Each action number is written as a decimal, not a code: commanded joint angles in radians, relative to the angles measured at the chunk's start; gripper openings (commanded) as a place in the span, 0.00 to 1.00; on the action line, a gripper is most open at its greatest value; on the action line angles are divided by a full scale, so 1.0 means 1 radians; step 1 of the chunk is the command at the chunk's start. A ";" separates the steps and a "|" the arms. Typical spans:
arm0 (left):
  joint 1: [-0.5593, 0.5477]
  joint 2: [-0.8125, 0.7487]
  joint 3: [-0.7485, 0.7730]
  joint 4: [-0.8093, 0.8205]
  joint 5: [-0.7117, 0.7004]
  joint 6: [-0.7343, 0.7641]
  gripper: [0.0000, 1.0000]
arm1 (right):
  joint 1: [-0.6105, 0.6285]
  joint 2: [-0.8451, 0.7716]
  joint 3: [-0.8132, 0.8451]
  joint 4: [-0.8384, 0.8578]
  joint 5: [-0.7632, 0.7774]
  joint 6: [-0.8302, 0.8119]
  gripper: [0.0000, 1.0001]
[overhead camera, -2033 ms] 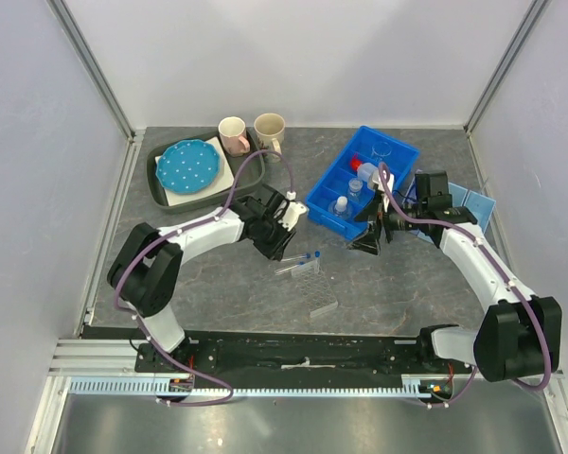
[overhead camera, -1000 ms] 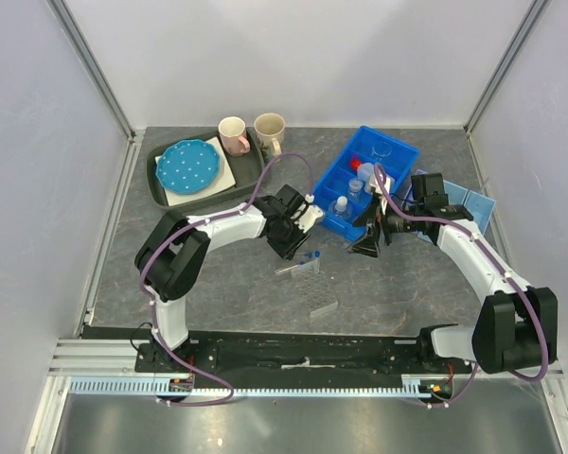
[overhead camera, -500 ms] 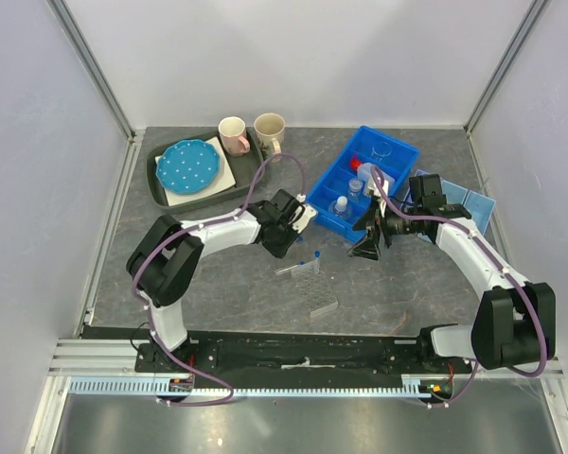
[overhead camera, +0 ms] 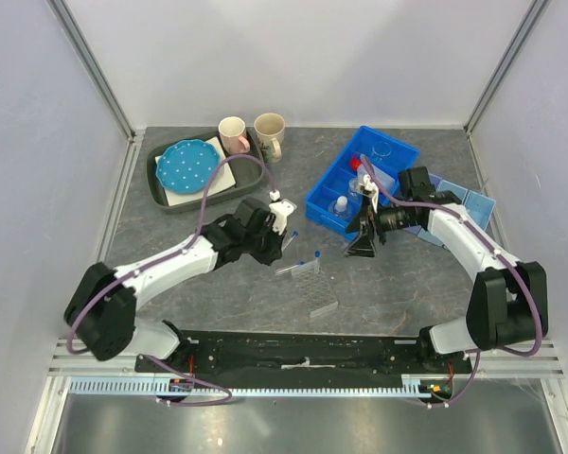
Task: Organize the chemistry lab equipment
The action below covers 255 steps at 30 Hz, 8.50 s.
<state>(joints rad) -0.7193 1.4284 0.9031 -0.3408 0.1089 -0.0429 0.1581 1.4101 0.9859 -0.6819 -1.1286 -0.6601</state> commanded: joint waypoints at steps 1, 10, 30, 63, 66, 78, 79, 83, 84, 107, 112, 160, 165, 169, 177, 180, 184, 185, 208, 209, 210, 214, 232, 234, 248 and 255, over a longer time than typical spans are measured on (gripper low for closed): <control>0.001 -0.144 -0.079 0.178 0.195 -0.109 0.10 | 0.069 0.056 0.155 -0.081 -0.051 0.026 0.98; -0.012 -0.302 -0.221 0.421 0.373 -0.261 0.10 | 0.191 0.128 0.286 0.127 0.161 0.645 0.98; -0.022 -0.298 -0.230 0.444 0.390 -0.276 0.10 | 0.307 0.190 0.289 0.124 0.102 0.789 0.31; -0.003 -0.588 -0.214 -0.044 -0.279 -0.015 0.99 | 0.460 -0.066 -0.010 0.196 0.644 0.264 0.09; -0.003 -0.592 -0.216 -0.043 -0.279 -0.015 0.98 | 0.468 -0.060 -0.018 0.212 0.656 0.264 0.09; -0.003 -0.589 -0.219 -0.040 -0.270 -0.018 0.98 | 0.492 0.001 -0.010 0.231 0.676 0.271 0.10; -0.003 -0.589 -0.219 -0.040 -0.268 -0.018 0.98 | 0.492 0.004 -0.012 0.228 0.673 0.271 0.10; -0.003 -0.592 -0.219 -0.041 -0.265 -0.018 0.98 | 0.497 0.021 -0.018 0.231 0.684 0.267 0.10; -0.002 -0.591 -0.219 -0.040 -0.265 -0.018 0.98 | 0.498 0.024 -0.018 0.232 0.685 0.267 0.10; -0.003 -0.563 -0.225 -0.017 -0.199 0.004 0.97 | 0.514 0.067 -0.043 0.237 0.705 0.244 0.36; -0.003 -0.554 -0.233 -0.003 -0.115 0.131 0.92 | 0.506 -0.009 -0.017 0.142 0.684 0.185 0.53; -0.071 0.277 0.017 0.108 -0.060 0.400 0.19 | -0.080 -0.137 -0.076 0.130 0.145 0.136 0.98; -0.069 0.257 0.017 0.097 -0.141 0.374 0.05 | -0.083 -0.135 -0.081 0.130 0.147 0.131 0.98; -0.066 0.211 0.017 0.079 -0.176 0.348 0.02 | -0.083 -0.135 -0.085 0.128 0.138 0.122 0.98; -0.066 -0.006 -0.006 0.069 -0.085 0.265 0.02 | -0.083 -0.111 -0.079 0.102 0.023 0.090 0.98; -0.066 -0.092 -0.021 0.072 0.022 0.235 0.02 | -0.078 -0.086 -0.027 -0.022 -0.055 -0.025 0.98; -0.068 -0.189 -0.050 0.120 0.187 0.154 0.02 | -0.063 -0.047 0.057 -0.129 -0.132 -0.151 0.98; -0.068 -0.206 -0.058 0.137 0.222 0.140 0.02 | -0.042 -0.033 0.107 -0.177 -0.155 -0.197 0.98; -0.077 -0.352 -0.191 0.367 0.428 -0.080 0.02 | 0.366 0.067 0.266 -0.122 0.049 -0.125 0.80; -0.075 -0.353 -0.194 0.368 0.425 -0.080 0.03 | 0.374 0.073 0.267 -0.123 0.052 -0.121 0.77; -0.077 -0.356 -0.197 0.370 0.422 -0.080 0.03 | 0.379 0.073 0.267 -0.125 0.052 -0.118 0.73; -0.077 -0.361 -0.205 0.372 0.414 -0.080 0.02 | 0.408 0.079 0.272 -0.125 0.046 -0.099 0.57; -0.075 -0.493 -0.176 0.177 0.154 0.026 0.72 | 0.426 0.029 0.206 -0.151 0.252 -0.098 0.06; -0.075 -0.531 -0.159 0.090 0.042 0.090 0.75 | 0.431 0.015 0.174 -0.154 0.346 -0.101 0.06; -0.075 -0.507 -0.205 -0.098 -0.357 0.207 0.79 | 0.555 0.009 0.096 -0.102 0.737 -0.052 0.07; -0.075 -0.537 -0.219 -0.098 -0.379 0.204 0.79 | 0.564 0.013 0.089 -0.125 0.770 -0.059 0.07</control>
<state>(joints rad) -0.7959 0.9207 0.6930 -0.4473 -0.2283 0.1284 0.7120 1.4216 1.0813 -0.8162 -0.4038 -0.7254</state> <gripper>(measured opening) 0.786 0.200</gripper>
